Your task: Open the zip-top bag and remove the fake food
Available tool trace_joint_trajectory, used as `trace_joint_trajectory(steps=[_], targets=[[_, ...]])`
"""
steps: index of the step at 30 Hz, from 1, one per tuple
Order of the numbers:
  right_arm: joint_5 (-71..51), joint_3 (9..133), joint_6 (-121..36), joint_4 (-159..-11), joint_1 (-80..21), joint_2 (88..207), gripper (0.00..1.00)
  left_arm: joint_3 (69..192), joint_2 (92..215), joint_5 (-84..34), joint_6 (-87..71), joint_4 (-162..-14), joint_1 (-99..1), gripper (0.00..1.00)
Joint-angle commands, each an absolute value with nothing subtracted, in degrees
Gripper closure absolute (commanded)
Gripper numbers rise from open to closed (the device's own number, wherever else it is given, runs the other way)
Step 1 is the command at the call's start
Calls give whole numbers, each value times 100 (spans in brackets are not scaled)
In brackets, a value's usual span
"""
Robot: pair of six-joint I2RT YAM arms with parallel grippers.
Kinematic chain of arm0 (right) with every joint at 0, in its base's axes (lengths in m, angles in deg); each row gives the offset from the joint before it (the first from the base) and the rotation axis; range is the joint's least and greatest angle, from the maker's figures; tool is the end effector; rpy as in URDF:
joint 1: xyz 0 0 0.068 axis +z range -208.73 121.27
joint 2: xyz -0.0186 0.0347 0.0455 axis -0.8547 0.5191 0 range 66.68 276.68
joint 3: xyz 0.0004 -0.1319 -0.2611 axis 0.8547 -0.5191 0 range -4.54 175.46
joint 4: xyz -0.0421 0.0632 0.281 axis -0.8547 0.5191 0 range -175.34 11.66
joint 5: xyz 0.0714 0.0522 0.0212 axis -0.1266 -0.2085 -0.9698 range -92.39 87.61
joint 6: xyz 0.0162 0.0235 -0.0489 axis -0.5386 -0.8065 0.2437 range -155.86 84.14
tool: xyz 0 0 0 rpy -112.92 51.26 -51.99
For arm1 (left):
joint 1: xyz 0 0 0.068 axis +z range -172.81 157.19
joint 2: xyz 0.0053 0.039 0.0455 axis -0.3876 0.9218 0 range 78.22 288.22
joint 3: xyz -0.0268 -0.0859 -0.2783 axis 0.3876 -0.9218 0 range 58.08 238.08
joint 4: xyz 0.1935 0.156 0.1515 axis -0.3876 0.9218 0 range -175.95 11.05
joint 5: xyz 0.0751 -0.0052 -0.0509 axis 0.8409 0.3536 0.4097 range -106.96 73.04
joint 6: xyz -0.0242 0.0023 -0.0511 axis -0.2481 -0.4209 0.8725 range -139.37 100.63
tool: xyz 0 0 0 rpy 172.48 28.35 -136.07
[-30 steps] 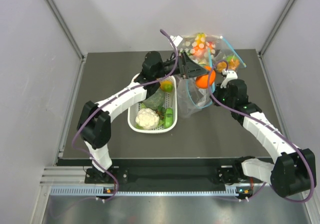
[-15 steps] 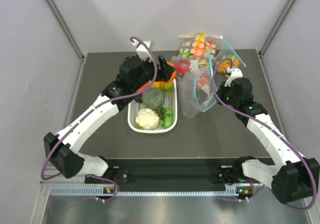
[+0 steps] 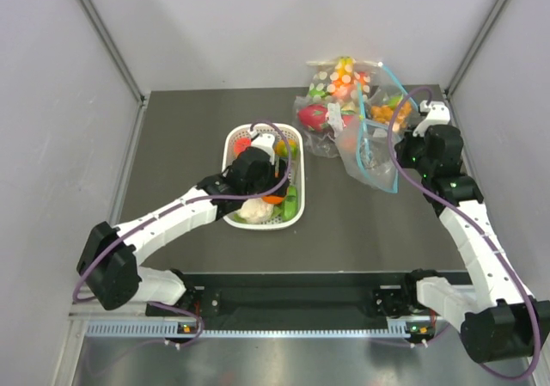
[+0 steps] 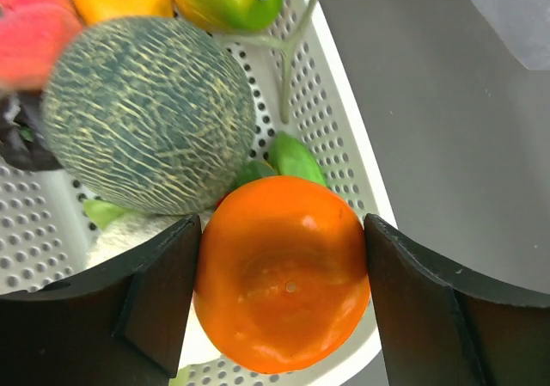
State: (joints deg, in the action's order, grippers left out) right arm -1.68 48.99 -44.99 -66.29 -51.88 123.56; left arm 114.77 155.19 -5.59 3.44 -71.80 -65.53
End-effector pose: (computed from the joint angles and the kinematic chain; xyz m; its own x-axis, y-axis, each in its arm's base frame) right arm 0.2474 0.0292 0.3521 -0.3907 0.1129 -0.9136 -0.0465 0.9888 0.1420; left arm 0.2469 -0.2175 0.2872 -0.5944 0.0317 -0.8036 0.3420 0.9143 -0.2170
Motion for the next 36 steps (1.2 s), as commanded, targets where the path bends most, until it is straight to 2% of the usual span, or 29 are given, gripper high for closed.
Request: trace_joint_trajectory(steps=[1,8,11,14,15,16,17,18,20,23,24,25,26,27,36], targets=[[-90,5127,-4421,-6556,-5266,12249,100,11302,15381,-317,612,-7488,-6815,83],[-125,5109,-4421,-6565,-5284,12284,100,11108,15600,-220,858,-7707,-7123,83],[-116,5092,-4421,-6556,-5301,12275,100,11187,15828,-264,858,-7804,-7176,79],[-116,5109,-4430,-6539,-5310,12240,93,11310,16048,-255,823,-7787,-7185,57],[-116,5100,-4430,-6547,-5310,12240,89,11363,16110,-255,823,-7734,-7185,41],[-125,5118,-4430,-6521,-5310,12214,73,11415,16136,-220,823,-7612,-7185,35],[-116,5118,-4430,-6521,-5319,12222,65,11503,16154,-202,806,-7576,-7185,25],[-125,5126,-4421,-6504,-5310,12214,54,11539,16146,-141,779,-7567,-7185,9],[-160,5144,-4421,-6503,-5310,12222,45,11626,16128,-123,674,-7497,-7185,1],[-195,5144,-4404,-6495,-5310,12222,34,11793,16023,-106,516,-7330,-7185,1],[-213,5144,-4395,-6495,-5302,12214,23,11837,15970,-106,481,-7277,-7185,1],[-213,5144,-4403,-6495,-5310,12196,7,11951,15952,-97,428,-7216,-7185,1],[-213,5153,-4395,-6503,-5310,12187,3,11996,15926,-71,410,-7154,-7185,1],[-213,5153,-4377,-6512,-5319,12161,0,12048,15865,25,445,-7023,-7185,1],[-213,5012,-4386,-6793,-5310,11722,0,12725,15214,570,67,-6372,-7185,1]])
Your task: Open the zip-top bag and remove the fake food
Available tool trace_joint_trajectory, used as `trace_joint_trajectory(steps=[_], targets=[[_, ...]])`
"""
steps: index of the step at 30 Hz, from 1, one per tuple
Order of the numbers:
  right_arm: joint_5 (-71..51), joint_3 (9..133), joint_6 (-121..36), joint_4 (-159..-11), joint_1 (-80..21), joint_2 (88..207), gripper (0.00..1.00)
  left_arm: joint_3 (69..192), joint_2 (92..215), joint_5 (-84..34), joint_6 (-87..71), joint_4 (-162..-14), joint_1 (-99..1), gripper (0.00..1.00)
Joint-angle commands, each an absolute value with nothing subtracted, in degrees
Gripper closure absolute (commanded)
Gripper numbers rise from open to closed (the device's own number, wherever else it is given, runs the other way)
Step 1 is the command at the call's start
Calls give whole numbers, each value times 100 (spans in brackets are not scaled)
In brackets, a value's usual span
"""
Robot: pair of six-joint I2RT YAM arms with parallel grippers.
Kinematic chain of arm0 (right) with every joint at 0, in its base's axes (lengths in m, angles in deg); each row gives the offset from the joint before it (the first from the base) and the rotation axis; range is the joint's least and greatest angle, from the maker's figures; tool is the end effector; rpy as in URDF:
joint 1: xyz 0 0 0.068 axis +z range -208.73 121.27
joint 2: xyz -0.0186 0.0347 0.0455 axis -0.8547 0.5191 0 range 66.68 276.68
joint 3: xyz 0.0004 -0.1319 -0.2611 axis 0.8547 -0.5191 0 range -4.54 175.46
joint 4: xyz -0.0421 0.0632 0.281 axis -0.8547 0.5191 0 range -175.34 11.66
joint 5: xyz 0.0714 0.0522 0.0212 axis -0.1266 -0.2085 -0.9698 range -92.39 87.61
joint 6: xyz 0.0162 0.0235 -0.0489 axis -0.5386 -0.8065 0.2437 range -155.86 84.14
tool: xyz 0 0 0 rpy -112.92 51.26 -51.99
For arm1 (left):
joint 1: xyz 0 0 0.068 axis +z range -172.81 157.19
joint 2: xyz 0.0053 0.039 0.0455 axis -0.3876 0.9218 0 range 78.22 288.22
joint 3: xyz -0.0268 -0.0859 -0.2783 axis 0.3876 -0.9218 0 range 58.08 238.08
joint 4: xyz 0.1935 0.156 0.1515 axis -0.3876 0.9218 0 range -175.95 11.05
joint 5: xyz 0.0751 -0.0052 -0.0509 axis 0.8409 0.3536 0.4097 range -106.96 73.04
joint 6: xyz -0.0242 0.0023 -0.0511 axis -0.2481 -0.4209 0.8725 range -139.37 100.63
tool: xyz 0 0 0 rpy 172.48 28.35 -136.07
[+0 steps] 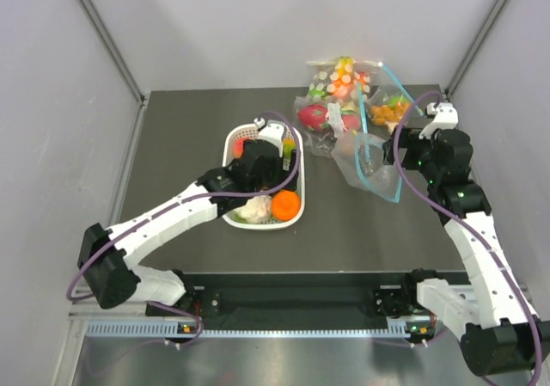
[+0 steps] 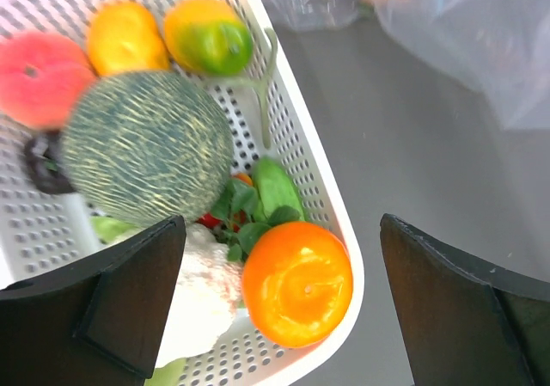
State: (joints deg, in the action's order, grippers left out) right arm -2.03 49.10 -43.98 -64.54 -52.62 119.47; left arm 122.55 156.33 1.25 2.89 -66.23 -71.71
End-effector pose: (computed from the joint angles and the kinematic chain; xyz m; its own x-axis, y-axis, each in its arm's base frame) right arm 0.2291 0.0242 0.3653 -0.3500 0.1046 -0.9309 -0.0516 0.9901 0.1306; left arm 0.2310 -0.2461 0.3234 -0.5406 0.0725 -0.8381 0.3668 0.9169 -0.1573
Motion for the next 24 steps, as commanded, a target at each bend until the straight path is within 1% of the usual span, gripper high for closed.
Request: trace_joint_trajectory(steps=[1,3,7,13,24], targets=[[-204,5012,-4403,-6837,-5310,11652,0,12891,15153,658,15,-6189,-7185,1],[-108,4960,-4421,-6881,-5310,11607,0,13015,14977,904,-38,-6047,-7176,1],[68,4898,-4447,-6986,-5319,11467,0,13156,14626,1773,-82,-5792,-7176,1],[148,4889,-4482,-6996,-5363,11431,0,13235,14177,2574,-56,-5458,-7176,1],[121,4872,-4483,-6996,-5398,11466,0,13393,14036,2707,-12,-5159,-7176,1]])
